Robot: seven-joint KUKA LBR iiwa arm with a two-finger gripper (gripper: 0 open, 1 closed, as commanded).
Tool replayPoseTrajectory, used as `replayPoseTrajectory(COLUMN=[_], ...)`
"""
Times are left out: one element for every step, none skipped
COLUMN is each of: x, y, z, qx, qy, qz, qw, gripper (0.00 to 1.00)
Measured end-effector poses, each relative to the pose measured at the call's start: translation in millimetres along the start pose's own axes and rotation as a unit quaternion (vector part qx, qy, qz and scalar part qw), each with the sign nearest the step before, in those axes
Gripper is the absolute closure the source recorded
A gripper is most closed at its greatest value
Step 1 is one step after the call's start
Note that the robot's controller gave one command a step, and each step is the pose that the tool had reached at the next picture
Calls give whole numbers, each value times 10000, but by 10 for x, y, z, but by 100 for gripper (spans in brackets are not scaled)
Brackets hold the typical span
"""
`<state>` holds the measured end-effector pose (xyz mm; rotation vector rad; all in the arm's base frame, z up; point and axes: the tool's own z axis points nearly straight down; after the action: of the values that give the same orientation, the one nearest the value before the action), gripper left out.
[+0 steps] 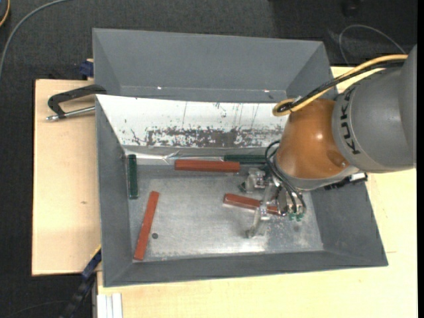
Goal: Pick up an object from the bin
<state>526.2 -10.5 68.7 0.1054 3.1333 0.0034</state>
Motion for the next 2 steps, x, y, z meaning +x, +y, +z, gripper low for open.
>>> replayPoseTrajectory(x=[-30, 1], y=[-6, -6], z=[-54, -23], qx=[3, 6], qy=[-41, 11], qz=[-7, -11], qw=[10000, 10000], gripper=[100, 0])
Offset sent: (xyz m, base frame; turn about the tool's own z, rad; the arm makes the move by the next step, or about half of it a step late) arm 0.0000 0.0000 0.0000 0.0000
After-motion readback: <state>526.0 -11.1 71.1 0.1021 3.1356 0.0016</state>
